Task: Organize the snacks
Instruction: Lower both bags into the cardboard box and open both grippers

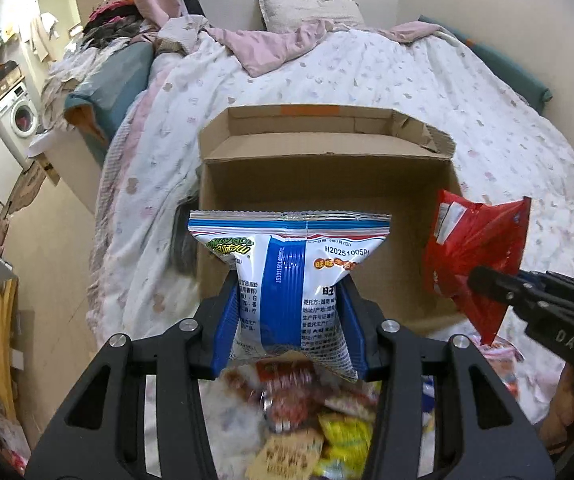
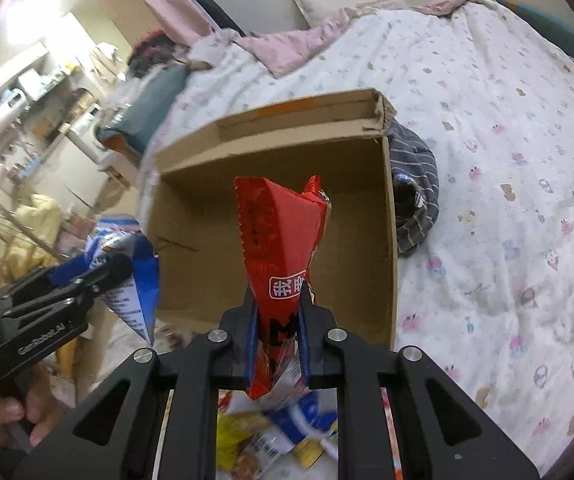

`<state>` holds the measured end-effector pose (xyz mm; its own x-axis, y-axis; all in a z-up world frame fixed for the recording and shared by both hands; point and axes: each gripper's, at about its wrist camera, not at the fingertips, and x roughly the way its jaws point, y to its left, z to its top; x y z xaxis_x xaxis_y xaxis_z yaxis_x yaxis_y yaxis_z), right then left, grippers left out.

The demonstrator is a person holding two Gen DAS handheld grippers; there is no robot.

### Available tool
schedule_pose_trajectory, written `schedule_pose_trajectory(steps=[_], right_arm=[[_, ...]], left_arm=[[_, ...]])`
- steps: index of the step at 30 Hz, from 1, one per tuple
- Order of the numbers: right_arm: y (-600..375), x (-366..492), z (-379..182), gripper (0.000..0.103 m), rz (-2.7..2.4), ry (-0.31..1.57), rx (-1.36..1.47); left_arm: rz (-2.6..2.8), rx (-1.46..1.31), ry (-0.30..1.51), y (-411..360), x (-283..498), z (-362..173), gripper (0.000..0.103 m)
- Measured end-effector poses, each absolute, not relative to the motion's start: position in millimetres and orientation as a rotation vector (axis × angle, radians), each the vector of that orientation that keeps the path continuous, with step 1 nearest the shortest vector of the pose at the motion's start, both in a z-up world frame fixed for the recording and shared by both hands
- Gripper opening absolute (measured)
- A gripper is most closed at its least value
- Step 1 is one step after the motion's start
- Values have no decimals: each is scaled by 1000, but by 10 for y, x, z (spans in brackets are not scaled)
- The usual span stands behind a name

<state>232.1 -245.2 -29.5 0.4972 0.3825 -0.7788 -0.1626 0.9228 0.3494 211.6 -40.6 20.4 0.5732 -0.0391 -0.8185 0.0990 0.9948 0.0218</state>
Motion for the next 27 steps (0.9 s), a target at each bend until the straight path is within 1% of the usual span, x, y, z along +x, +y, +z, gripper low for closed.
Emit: schedule_pose_trajectory(steps=[5, 9, 14, 20, 23, 24, 27], right_arm=[[-2395, 2468, -539, 17, 292, 1046, 180], [-2358, 2574, -744, 17, 255, 1113, 152], [-2247, 2672, -862, 17, 220, 1132, 70], [-2157, 2701, -923, 18, 261, 1146, 106], [-2213, 2715, -934, 21, 282, 1154, 173], [-2242, 2715, -929, 23, 291, 1153, 198], [-2294, 2720, -921, 24, 306, 1149, 242]], left_arm=[[-84, 90, 948, -461, 2264, -33, 43], [-98, 101, 977, -463, 2346, -221, 43], [-72, 107, 974, -436, 2427, -261, 43], [-77, 85, 1021, -381, 2490, -371, 45], [-75, 87, 1015, -388, 2478, -372, 45], [-77, 86, 1012, -394, 2471, -365, 45], [-87, 77, 1008, -405, 2469, -351, 46]])
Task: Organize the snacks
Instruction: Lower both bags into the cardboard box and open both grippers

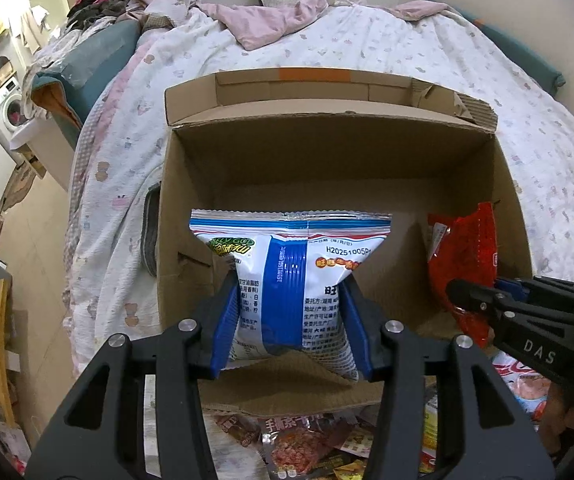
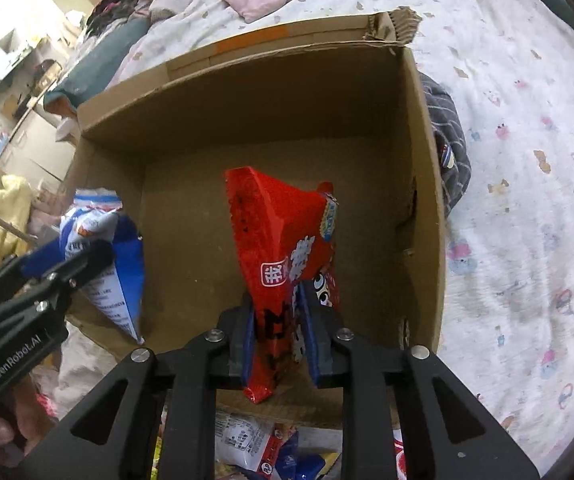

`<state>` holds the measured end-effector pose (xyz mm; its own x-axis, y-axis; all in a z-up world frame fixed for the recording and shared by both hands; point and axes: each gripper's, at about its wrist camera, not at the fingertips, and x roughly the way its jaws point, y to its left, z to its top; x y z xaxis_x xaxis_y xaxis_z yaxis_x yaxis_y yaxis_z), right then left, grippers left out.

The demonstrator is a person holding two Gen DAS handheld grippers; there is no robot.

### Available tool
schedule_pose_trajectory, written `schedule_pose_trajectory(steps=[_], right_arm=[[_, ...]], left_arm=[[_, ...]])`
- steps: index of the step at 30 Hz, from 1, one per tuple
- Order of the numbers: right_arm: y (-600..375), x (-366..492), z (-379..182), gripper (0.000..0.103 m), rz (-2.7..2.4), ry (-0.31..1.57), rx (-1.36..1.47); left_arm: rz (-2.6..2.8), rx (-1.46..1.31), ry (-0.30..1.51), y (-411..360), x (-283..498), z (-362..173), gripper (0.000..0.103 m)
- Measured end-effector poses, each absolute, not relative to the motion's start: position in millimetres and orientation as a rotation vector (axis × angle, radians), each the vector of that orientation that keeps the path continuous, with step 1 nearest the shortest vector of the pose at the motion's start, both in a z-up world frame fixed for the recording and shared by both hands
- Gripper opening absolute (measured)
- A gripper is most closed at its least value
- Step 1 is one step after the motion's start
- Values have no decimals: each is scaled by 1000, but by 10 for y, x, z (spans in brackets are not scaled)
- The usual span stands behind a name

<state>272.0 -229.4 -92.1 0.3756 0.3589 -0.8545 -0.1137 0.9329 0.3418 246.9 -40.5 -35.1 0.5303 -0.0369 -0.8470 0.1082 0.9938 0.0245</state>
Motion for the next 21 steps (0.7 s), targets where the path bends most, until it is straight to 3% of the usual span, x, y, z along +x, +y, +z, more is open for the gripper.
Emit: schedule_pose_trajectory(steps=[6, 8, 9, 10, 12, 21], right_arm=[[-2346, 2695, -910, 25, 372, 1140, 329], [-2388, 2704, -923, 39, 400, 1142, 387], [-2417, 2703, -912, 63, 405, 1135, 418], [-2440, 2695, -889, 68, 419, 1116, 450], [-2438, 2685, -833, 73, 410, 1093, 446], [-2542, 2670, -789, 75, 350, 1067, 423]], left_arm=[[-93, 83, 1004, -428, 2468, -352, 46], [-103, 81, 1005, -440, 2464, -346, 47], [-112, 74, 1004, -441, 2462, -336, 56], [-117, 67, 1000, -436, 2457, -323, 71], [-111, 53, 980, -417, 2431, -290, 84], [-91, 42, 953, -363, 2399, -237, 89]])
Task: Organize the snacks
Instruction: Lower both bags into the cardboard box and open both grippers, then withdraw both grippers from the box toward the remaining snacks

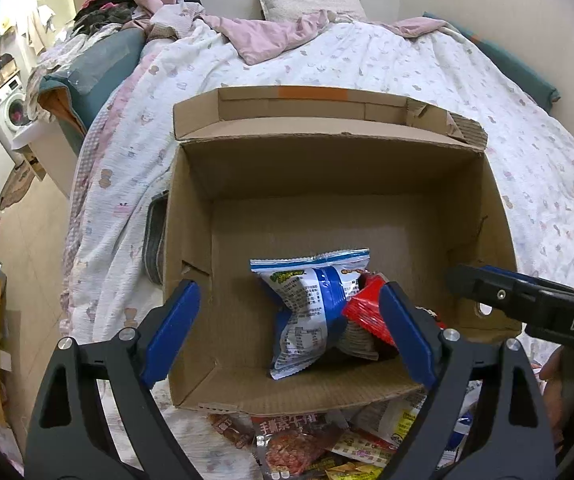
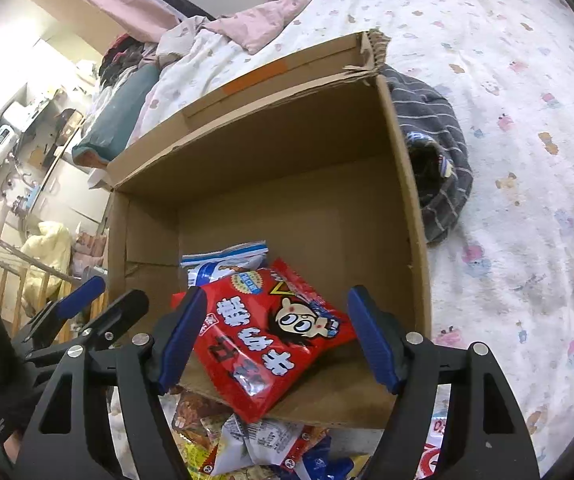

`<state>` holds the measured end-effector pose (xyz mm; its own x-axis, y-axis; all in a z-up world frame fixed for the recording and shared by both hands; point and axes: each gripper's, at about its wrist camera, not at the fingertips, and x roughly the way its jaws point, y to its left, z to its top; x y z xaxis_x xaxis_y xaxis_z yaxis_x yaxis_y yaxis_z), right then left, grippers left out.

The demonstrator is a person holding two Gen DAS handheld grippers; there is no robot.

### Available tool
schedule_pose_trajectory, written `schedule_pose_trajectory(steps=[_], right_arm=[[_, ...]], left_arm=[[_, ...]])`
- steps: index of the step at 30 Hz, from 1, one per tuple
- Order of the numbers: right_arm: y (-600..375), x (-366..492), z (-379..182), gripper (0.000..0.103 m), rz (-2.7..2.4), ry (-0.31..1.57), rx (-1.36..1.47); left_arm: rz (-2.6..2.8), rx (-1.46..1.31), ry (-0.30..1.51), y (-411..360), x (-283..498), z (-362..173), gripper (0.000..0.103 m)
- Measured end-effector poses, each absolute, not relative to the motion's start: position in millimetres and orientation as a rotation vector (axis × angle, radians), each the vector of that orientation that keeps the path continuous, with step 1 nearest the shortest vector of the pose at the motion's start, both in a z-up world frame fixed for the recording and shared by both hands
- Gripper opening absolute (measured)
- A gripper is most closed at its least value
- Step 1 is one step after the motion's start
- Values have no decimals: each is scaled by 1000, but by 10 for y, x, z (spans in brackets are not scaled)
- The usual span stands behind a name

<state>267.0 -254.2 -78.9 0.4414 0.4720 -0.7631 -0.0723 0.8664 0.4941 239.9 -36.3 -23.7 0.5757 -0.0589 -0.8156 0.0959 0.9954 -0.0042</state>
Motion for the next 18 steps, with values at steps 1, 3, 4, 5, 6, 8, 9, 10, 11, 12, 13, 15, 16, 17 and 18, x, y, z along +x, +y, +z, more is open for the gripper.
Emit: schedule_pose_trajectory(steps=[1, 3, 4, 5, 6, 8, 9, 10, 11, 12, 13, 15, 16, 17, 18], right_arm=[[-2540, 2698, -783, 75, 351, 1067, 422], [-2534, 2708, -778, 75, 352, 1066, 419], [-2533, 2701, -775, 75, 352, 1064, 418], [-2527, 2699, -766, 75, 353, 1062, 415], [-2547, 2682, -766, 75, 353, 1061, 413], [-2555, 2683, -755, 75, 354, 1058, 412], [-2558, 2678, -745, 75, 355, 1055, 415], [-2562, 2666, -739, 75, 356, 1054, 417], [-2565, 2655, -727, 75, 355, 1053, 415], [-2571, 2640, -714, 75, 351, 1049, 413], [-2573, 2630, -705, 75, 349, 1046, 410], [-2580, 2597, -679, 75, 344, 1042, 406], [-2591, 2570, -662, 75, 343, 1038, 408], [-2605, 2541, -649, 75, 341, 1035, 408], [-2614, 2520, -636, 75, 339, 1032, 407]], left_arm=[[-89, 42, 951, -359, 2393, -233, 89], [-88, 43, 948, -354, 2381, -228, 89], [-87, 42, 946, -352, 2376, -227, 89], [-88, 41, 945, -350, 2370, -227, 89], [-90, 41, 945, -350, 2366, -227, 89], [-94, 41, 943, -343, 2354, -224, 89], [-94, 43, 940, -342, 2344, -219, 89], [-94, 44, 938, -340, 2336, -215, 89], [-92, 43, 935, -336, 2321, -206, 89], [-91, 40, 932, -329, 2306, -196, 89], [-90, 36, 929, -322, 2293, -185, 89], [-88, 29, 932, -303, 2250, -154, 89], [-92, 20, 935, -289, 2225, -136, 89], [-96, 10, 935, -268, 2184, -105, 89], [-95, 9, 931, -258, 2163, -84, 89]])
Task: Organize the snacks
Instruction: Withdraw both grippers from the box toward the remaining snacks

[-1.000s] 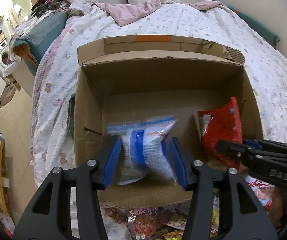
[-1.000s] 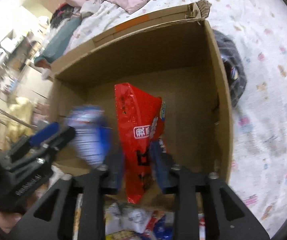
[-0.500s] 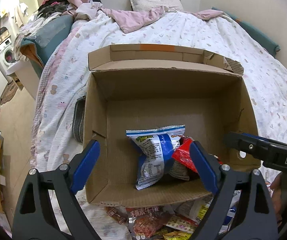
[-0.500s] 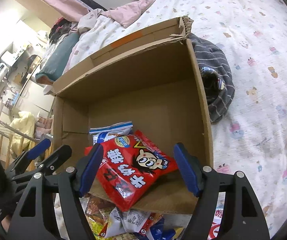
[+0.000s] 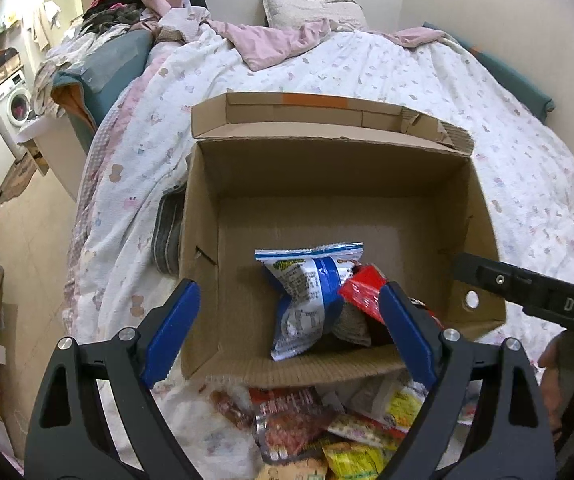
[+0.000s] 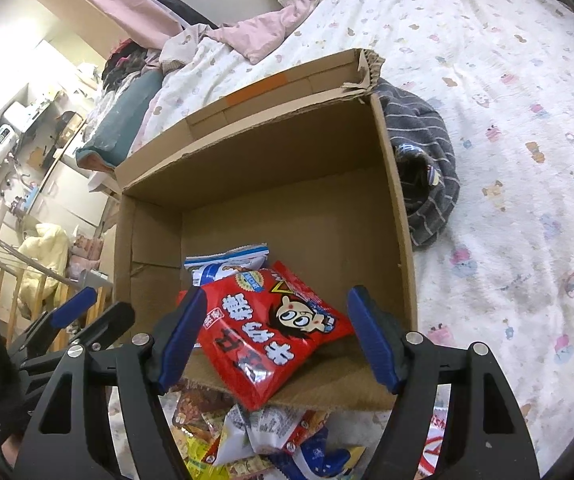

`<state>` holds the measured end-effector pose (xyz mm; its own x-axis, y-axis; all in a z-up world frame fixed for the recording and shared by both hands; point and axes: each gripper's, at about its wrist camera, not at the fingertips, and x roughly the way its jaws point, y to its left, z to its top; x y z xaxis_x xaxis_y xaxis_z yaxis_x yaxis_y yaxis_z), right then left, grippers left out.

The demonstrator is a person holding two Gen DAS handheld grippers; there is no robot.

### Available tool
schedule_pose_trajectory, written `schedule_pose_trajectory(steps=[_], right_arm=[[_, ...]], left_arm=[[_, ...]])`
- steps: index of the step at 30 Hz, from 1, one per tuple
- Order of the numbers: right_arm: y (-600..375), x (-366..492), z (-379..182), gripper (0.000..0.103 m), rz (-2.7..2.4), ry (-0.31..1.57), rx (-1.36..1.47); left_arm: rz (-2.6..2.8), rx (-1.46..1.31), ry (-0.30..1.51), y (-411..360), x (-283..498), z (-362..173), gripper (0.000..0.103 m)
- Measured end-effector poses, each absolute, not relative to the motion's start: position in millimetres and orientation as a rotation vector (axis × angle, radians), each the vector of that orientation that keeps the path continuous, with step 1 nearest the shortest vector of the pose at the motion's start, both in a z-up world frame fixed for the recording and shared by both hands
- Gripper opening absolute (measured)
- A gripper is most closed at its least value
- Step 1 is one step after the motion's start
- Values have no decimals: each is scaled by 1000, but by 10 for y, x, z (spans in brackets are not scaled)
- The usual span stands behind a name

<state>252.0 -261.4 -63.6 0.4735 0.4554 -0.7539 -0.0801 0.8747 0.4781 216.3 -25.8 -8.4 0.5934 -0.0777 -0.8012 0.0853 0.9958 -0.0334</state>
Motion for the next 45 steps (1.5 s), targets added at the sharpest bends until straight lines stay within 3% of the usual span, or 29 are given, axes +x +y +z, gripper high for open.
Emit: schedule_pose_trajectory(steps=[14, 25, 45], right_arm=[[-2767, 1938, -403, 75, 330, 991, 399], [-2819, 1457, -431, 75, 319, 1010, 375], [-3101, 1294, -748, 75, 239, 1092, 390]], left_arm=[[-59, -4, 897, -65, 1647, 100, 89], [-59, -19, 953, 32, 1216, -54, 89], [-89, -186, 1204, 351, 981, -654, 89]])
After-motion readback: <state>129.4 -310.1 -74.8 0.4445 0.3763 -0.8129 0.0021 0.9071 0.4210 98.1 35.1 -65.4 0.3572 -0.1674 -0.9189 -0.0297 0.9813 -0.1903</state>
